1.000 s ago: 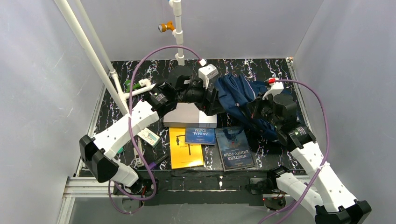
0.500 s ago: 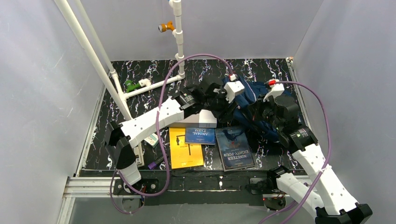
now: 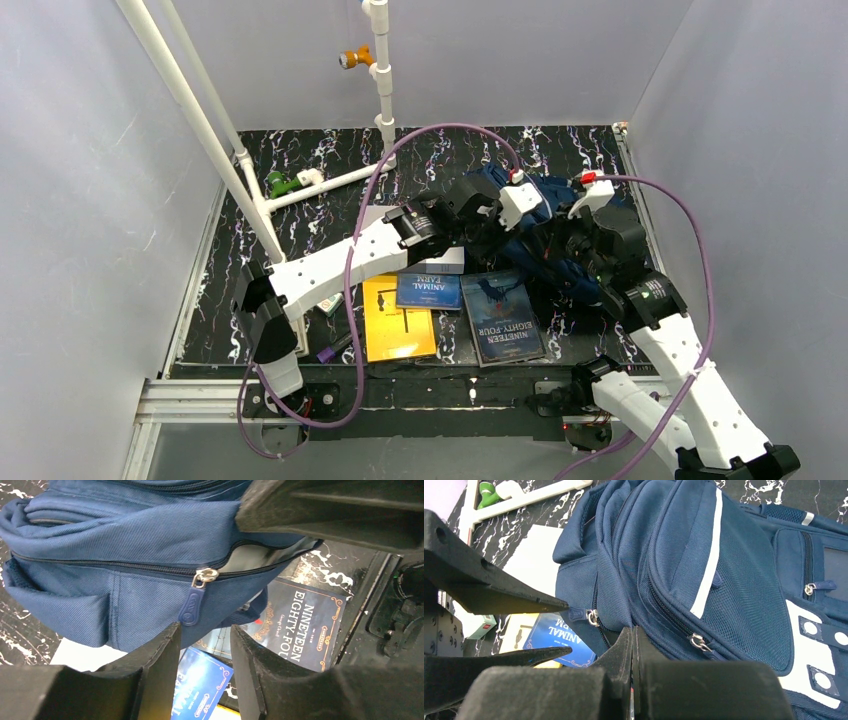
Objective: Pack the student bag
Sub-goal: Unzip the student bag at the center of the board.
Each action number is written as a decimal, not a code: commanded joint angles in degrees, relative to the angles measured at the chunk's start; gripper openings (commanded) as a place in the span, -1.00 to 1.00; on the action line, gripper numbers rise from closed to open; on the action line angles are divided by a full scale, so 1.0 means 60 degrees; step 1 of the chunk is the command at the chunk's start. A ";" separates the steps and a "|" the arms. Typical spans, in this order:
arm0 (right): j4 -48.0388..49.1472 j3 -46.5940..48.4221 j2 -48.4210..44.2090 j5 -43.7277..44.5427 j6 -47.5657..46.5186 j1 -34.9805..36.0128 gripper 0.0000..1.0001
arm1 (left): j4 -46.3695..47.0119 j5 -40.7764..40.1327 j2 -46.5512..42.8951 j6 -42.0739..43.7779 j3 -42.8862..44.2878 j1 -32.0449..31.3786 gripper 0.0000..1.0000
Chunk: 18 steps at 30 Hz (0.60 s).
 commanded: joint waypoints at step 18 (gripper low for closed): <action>0.1057 0.0988 -0.0248 -0.0309 -0.0076 -0.0039 -0.97 | -0.0101 -0.0094 0.0473 -0.0036 0.1085 -0.0156 -0.35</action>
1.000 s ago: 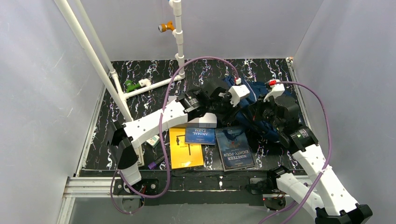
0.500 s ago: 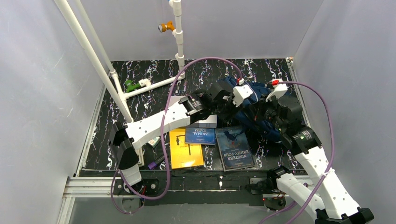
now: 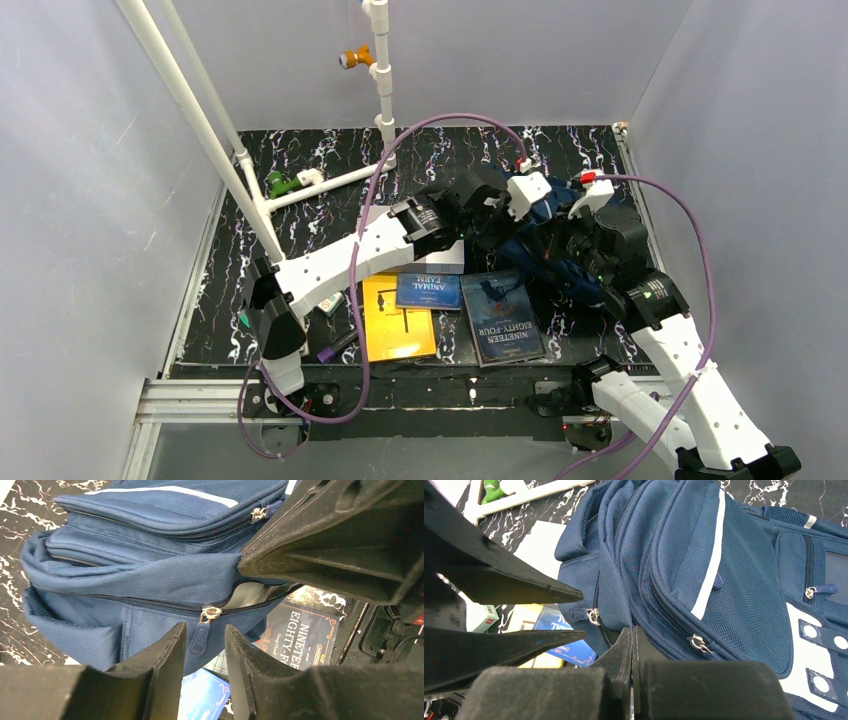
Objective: Pack the student bag
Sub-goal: Unzip the student bag at the center of the board.
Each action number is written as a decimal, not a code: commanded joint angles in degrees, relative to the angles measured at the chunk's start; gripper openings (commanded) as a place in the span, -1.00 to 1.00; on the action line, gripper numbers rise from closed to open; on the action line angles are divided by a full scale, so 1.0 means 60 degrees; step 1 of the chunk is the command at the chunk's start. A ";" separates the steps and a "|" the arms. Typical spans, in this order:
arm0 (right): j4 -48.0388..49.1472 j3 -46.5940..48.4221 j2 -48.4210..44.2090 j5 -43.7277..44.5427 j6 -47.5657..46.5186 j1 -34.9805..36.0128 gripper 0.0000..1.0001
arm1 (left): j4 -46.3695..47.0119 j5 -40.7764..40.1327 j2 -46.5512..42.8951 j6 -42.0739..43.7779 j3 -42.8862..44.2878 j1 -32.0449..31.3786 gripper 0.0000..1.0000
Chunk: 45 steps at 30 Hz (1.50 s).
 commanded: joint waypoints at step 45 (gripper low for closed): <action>0.5740 -0.1201 0.0298 0.2547 -0.0711 -0.0039 -0.97 | -0.1134 -0.2615 -0.1010 -0.2273 0.0442 0.0616 -1.00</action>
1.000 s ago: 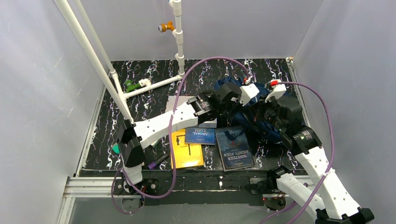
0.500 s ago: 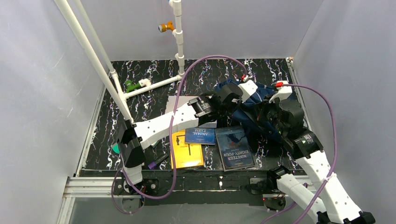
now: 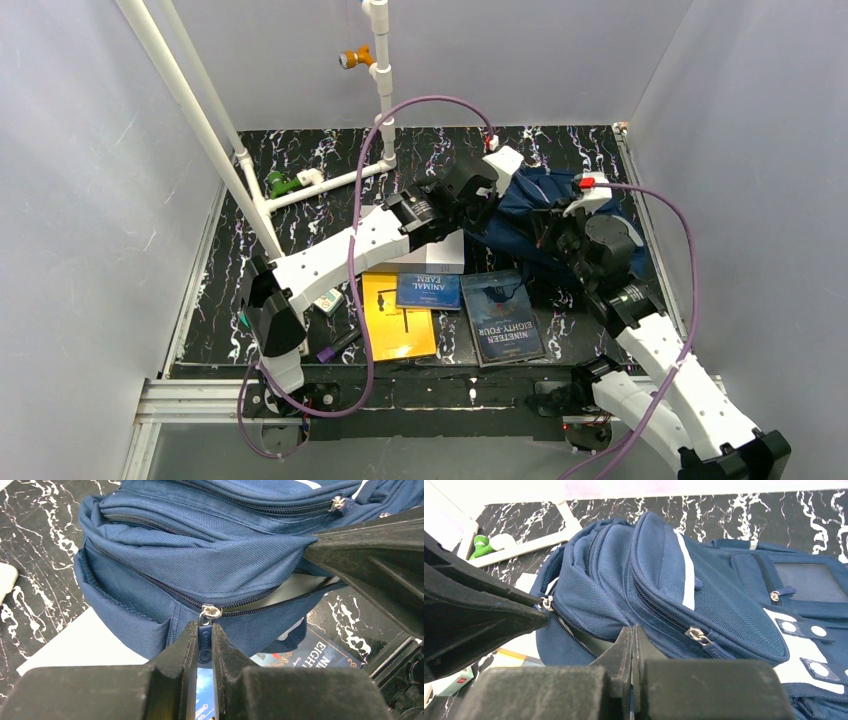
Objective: Pack the student bag
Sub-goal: Unzip the student bag at the center of the board.
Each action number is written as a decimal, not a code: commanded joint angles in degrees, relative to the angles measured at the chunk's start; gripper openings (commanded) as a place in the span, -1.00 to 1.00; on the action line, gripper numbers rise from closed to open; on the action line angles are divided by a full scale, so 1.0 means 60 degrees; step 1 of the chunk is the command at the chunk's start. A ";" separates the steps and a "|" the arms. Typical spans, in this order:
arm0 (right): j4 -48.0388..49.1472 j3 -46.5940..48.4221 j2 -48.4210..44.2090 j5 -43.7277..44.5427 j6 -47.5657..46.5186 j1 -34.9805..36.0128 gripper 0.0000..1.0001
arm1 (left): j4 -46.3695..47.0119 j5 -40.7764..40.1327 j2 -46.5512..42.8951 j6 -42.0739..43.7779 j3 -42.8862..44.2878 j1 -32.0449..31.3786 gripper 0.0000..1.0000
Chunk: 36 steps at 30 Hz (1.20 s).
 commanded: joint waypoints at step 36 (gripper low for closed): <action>-0.1395 0.2647 0.2029 -0.3970 -0.4960 -0.0247 -0.23 | -0.0036 0.2005 -0.1158 -0.1467 0.0257 0.0134 -1.00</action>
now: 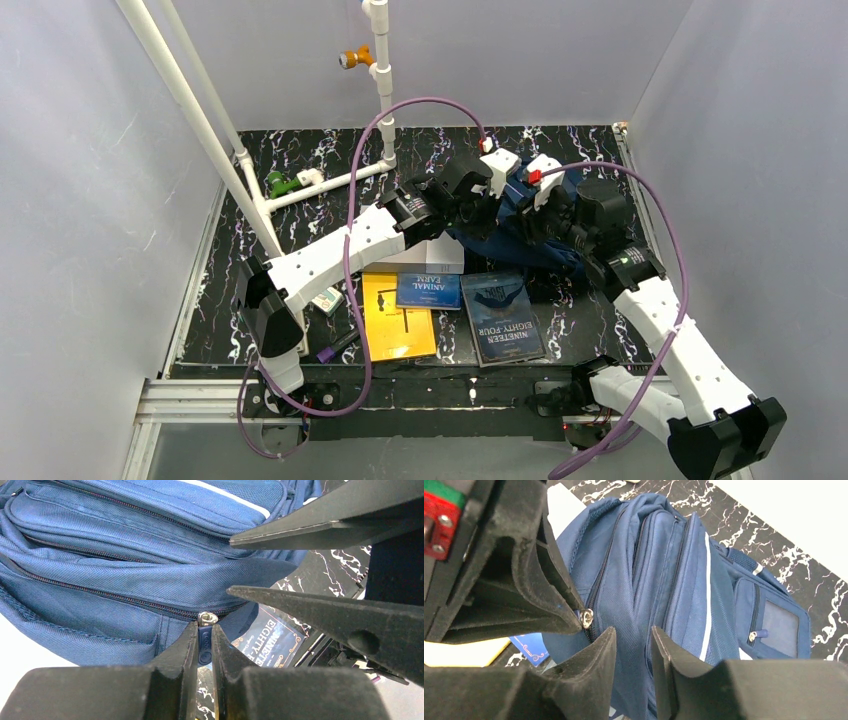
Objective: Pack the student bag
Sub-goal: Unzip the student bag at the center of the board.
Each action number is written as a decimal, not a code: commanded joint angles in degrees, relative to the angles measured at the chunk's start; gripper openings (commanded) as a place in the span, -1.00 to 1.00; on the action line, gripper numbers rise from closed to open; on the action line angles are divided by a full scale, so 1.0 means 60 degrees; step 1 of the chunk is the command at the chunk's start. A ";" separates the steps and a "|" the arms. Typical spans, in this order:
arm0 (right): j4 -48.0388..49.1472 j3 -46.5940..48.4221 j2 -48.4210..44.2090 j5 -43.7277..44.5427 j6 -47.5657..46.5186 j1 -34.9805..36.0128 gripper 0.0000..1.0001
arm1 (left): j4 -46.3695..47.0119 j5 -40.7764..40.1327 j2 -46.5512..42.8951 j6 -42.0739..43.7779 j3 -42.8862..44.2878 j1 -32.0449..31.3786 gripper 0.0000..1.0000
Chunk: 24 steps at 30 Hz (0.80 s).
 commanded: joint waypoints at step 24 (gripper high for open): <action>0.2029 -0.1046 -0.0172 0.0428 0.0097 -0.0003 -0.32 | 0.0283 0.0494 -0.0951 -0.0205 0.0434 -0.0023 -1.00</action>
